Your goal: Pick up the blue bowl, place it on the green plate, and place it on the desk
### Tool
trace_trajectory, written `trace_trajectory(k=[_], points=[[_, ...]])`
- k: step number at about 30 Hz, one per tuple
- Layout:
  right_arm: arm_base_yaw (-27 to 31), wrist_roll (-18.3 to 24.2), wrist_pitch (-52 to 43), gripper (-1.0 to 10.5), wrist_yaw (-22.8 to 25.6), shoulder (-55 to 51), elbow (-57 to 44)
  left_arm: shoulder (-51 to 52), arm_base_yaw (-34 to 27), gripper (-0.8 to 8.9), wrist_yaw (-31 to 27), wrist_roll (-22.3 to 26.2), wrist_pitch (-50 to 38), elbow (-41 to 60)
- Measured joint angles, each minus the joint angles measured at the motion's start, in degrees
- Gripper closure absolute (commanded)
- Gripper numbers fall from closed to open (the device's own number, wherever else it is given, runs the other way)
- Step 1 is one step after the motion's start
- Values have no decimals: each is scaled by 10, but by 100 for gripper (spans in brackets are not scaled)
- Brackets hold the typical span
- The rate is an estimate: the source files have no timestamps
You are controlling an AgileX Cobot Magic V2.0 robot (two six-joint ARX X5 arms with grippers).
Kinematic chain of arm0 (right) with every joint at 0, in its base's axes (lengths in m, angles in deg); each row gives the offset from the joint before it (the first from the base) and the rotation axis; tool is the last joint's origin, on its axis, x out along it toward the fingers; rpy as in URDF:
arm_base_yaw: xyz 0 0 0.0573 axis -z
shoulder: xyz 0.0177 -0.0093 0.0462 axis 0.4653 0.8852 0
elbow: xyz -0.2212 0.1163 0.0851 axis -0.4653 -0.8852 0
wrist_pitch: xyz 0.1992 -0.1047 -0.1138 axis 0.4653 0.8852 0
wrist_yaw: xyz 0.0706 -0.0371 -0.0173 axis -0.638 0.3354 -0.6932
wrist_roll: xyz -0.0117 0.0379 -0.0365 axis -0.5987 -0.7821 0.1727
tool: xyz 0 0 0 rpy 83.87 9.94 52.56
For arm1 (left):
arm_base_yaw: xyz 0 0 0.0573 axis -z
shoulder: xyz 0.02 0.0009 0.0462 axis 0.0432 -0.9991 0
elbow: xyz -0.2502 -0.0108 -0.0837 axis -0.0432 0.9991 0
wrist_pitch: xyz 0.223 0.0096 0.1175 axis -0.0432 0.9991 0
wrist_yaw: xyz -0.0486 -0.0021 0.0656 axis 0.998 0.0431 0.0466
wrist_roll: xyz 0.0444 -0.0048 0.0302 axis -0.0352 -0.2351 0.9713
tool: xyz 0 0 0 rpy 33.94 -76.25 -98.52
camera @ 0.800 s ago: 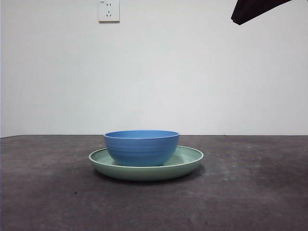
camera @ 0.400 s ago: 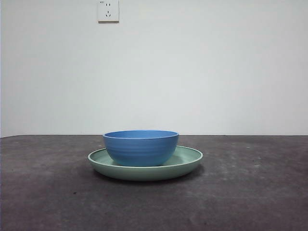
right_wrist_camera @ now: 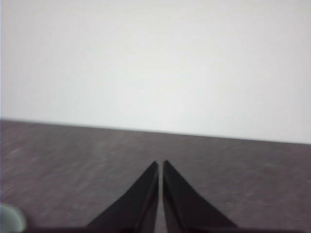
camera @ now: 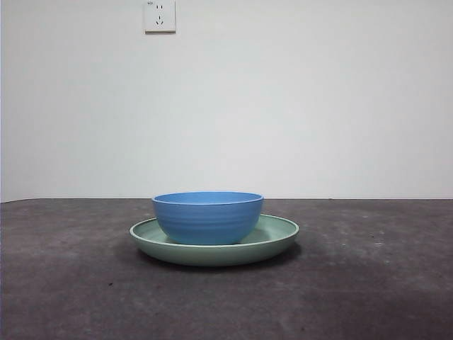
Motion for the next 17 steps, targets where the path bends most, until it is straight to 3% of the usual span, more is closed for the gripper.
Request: trace_trajectory(k=[8,17], points=[[12,-8,-14,937,26,-97,-124,0,0,804,0,0,0,0],[12,-58,13,937,24,-138,-177,0,0,803,0,0,0,0]])
